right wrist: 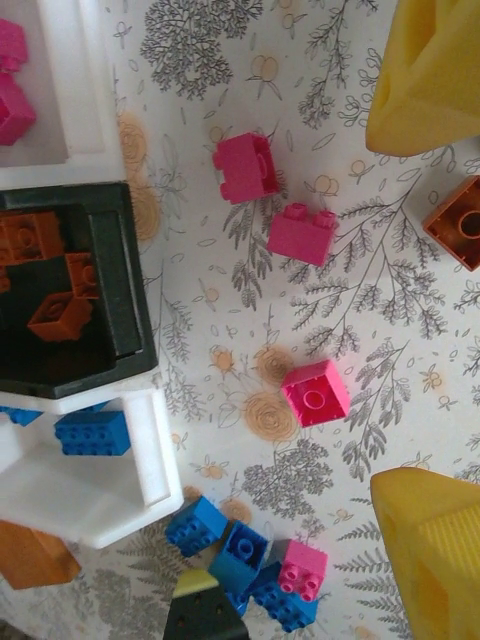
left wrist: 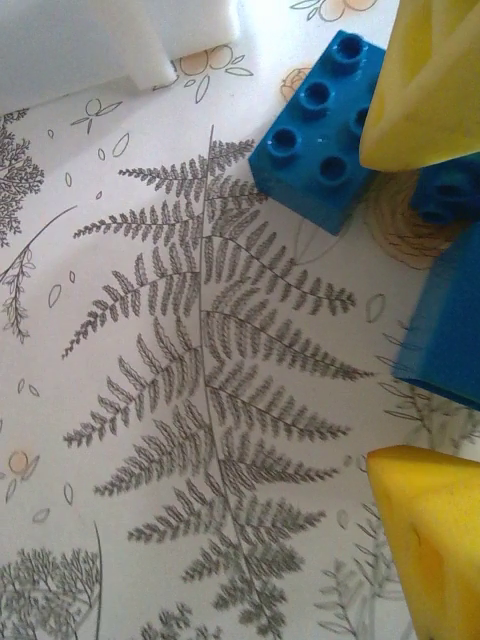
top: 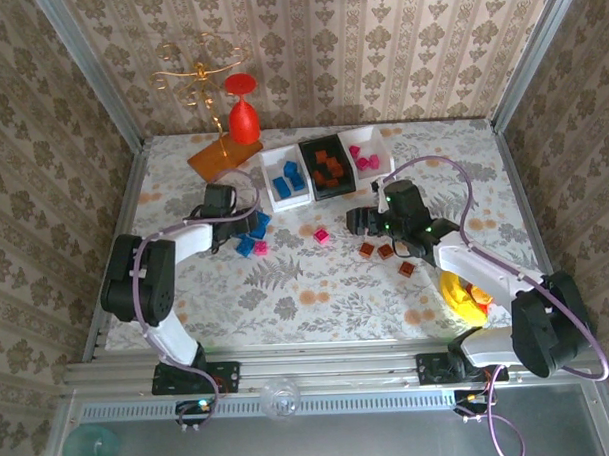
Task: Sort the legos into containers by color
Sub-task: Pick up the lego from the middle-left of the table.
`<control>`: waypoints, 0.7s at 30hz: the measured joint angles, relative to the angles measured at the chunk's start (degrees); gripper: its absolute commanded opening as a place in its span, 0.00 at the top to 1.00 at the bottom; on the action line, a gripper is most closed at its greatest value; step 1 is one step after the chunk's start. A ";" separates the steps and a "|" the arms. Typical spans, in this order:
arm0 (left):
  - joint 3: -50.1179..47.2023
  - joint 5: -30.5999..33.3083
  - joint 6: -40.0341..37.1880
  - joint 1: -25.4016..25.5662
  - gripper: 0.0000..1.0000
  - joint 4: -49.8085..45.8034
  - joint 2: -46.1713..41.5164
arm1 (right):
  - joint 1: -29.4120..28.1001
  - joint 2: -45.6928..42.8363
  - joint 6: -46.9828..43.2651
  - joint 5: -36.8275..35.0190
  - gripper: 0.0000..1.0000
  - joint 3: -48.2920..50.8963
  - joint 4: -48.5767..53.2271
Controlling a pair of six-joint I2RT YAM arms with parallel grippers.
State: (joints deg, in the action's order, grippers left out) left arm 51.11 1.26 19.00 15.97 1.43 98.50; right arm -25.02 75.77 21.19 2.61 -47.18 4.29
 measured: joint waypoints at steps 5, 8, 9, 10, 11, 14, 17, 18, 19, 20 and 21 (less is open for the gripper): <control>0.46 0.13 -0.17 -0.48 0.36 0.50 0.98 | 0.00 -0.31 0.00 -0.57 0.17 0.92 -0.90; 0.46 0.31 -0.17 -1.07 0.40 0.04 1.05 | 0.00 -0.31 0.00 -0.68 0.17 1.11 -1.05; 0.39 0.35 -0.17 -1.09 0.40 -0.22 1.03 | 0.00 -0.28 0.02 -0.66 0.17 1.11 -1.11; 0.28 0.35 -0.17 -1.20 0.40 -0.35 1.03 | 0.00 -0.28 0.00 -0.68 0.17 1.11 -1.14; 0.13 0.35 -0.17 -1.36 0.41 -0.44 1.03 | 0.00 -0.28 0.00 -0.68 0.17 1.11 -1.14; -0.87 0.50 -0.17 -1.51 0.41 -0.46 0.07 | 0.00 0.00 0.02 -0.68 0.17 1.11 -1.29; -2.32 0.55 -0.24 -1.95 0.41 -1.51 -1.55 | 0.00 0.57 0.02 -0.68 0.17 1.11 -1.33; -2.51 0.52 -0.31 -2.19 0.40 -1.90 -1.86 | 0.00 0.76 0.02 -0.68 0.17 1.11 -1.33; -2.64 0.57 -0.44 -2.32 0.39 -2.14 -2.03 | 0.00 0.87 0.04 -0.68 0.16 1.11 -1.33; -2.73 0.55 -0.61 -2.56 0.38 -2.34 -2.10 | 0.00 0.96 0.09 -0.68 0.17 1.11 -1.33; -2.80 0.57 -0.66 -2.62 0.37 -2.40 -2.14 | 0.00 0.96 0.15 -0.68 0.16 1.11 -1.33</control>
State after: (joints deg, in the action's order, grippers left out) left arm 48.31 1.83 18.35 13.34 -0.97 96.36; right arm -25.02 76.73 21.34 1.93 -46.06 2.96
